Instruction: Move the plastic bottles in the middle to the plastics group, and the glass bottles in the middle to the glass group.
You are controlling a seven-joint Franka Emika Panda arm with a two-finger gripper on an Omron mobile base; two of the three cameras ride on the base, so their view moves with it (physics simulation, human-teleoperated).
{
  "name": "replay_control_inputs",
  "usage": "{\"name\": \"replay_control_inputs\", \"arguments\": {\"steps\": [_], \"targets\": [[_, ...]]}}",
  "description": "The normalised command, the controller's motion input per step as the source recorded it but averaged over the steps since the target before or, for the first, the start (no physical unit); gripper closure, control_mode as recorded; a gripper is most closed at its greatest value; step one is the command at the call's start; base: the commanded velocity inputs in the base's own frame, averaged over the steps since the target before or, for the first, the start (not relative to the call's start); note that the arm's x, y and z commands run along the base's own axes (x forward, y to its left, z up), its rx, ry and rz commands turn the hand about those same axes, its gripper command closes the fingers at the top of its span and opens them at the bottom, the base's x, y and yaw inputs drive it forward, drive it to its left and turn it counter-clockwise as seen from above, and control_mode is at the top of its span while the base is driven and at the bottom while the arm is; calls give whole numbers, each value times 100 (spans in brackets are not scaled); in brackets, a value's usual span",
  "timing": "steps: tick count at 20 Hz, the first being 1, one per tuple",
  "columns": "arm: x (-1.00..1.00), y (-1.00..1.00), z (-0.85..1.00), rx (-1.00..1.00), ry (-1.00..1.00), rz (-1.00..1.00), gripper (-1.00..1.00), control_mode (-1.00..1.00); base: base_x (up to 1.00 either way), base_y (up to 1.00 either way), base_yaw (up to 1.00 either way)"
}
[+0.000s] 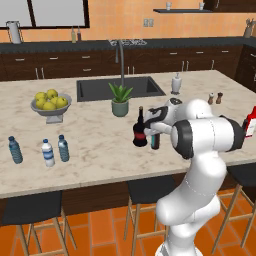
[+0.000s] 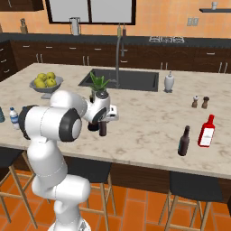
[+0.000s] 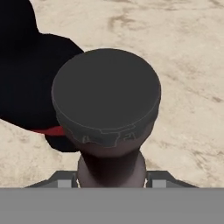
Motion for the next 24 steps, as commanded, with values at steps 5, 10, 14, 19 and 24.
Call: {"name": "replay_control_inputs", "arguments": {"steps": [5, 10, 14, 19, 24], "targets": [[-24, -50, 23, 0, -3, -8, 100, -100, 0, 0, 0], [-12, -87, 36, 0, -3, -20, 100, -100, 0, 0, 0], [0, -93, 12, 0, 0, -27, 100, -100, 0, 0, 0], [0, -88, 1, 0, -3, -29, 100, -100, 0, 0, 0], [-21, -78, 9, 0, -11, -31, 100, -100, 0, 0, 0]]}}
